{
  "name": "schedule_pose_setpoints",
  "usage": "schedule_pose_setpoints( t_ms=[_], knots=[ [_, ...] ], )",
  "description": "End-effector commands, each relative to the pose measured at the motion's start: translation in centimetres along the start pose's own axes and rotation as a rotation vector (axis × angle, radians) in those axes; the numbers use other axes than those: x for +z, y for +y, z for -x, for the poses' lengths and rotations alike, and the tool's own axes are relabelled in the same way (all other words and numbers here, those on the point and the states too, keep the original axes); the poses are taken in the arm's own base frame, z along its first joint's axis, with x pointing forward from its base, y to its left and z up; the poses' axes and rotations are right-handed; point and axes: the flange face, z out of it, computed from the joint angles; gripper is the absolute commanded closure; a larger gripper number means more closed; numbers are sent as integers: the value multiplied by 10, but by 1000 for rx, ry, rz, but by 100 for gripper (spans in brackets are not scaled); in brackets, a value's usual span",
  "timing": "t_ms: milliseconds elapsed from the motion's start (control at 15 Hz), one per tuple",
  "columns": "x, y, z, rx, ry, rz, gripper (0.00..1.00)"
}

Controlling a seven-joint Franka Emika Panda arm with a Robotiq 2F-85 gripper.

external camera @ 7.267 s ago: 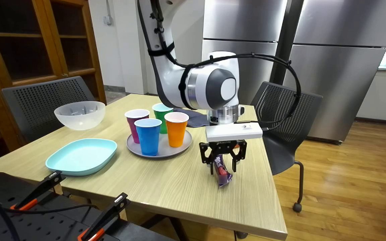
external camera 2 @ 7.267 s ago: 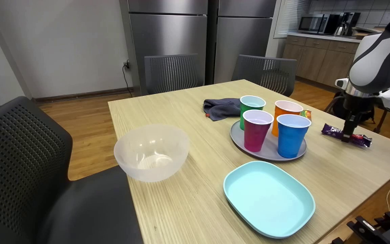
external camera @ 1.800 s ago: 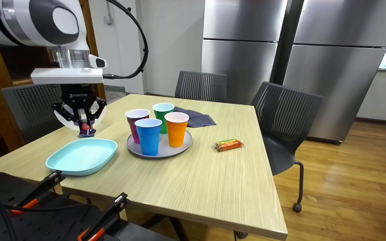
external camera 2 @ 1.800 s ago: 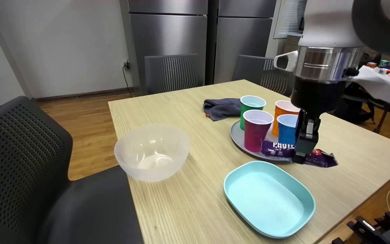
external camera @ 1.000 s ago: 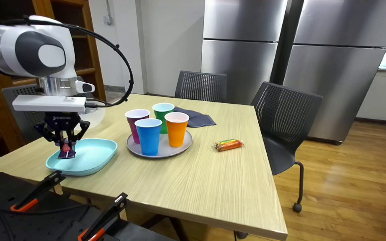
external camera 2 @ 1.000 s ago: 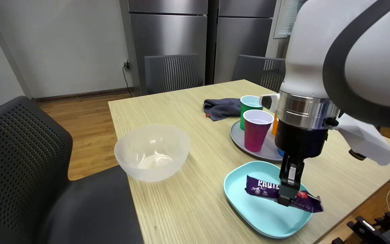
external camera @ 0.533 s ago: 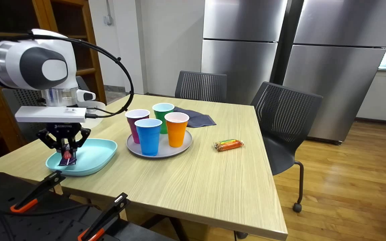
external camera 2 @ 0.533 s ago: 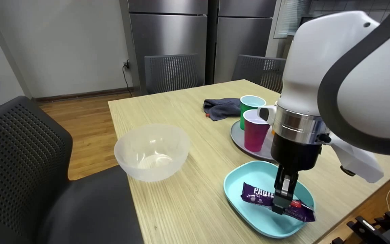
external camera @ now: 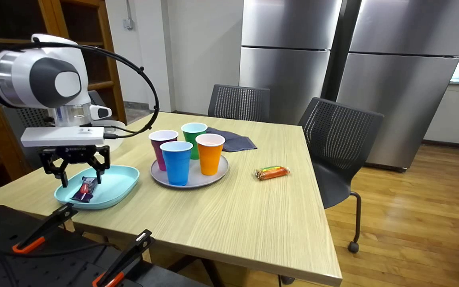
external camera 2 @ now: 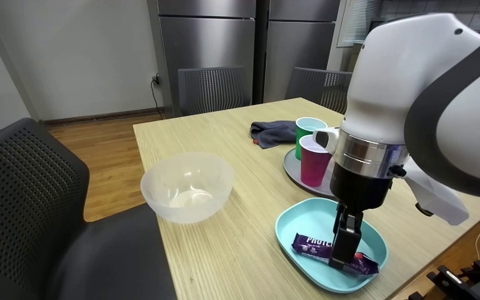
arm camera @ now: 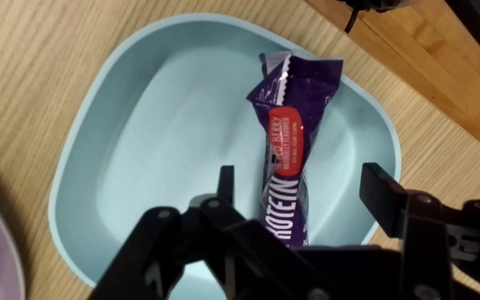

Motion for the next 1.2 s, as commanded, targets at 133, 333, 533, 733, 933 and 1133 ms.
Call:
schedule_pose_setpoints(
  t_ms=[133,333,533,733,933,1133],
  knots=[
    [-31,-3,-10,-7,26,67,0],
    [-45,-1,-14,-15,43,98,0],
    [-64,-1,-4,-18,43,143,0],
    [-82,8,-12,-4,38,182,0],
    [-102,12,-14,9,48,214,0],
    [-119,12,-5,31,56,242,0]
  ],
)
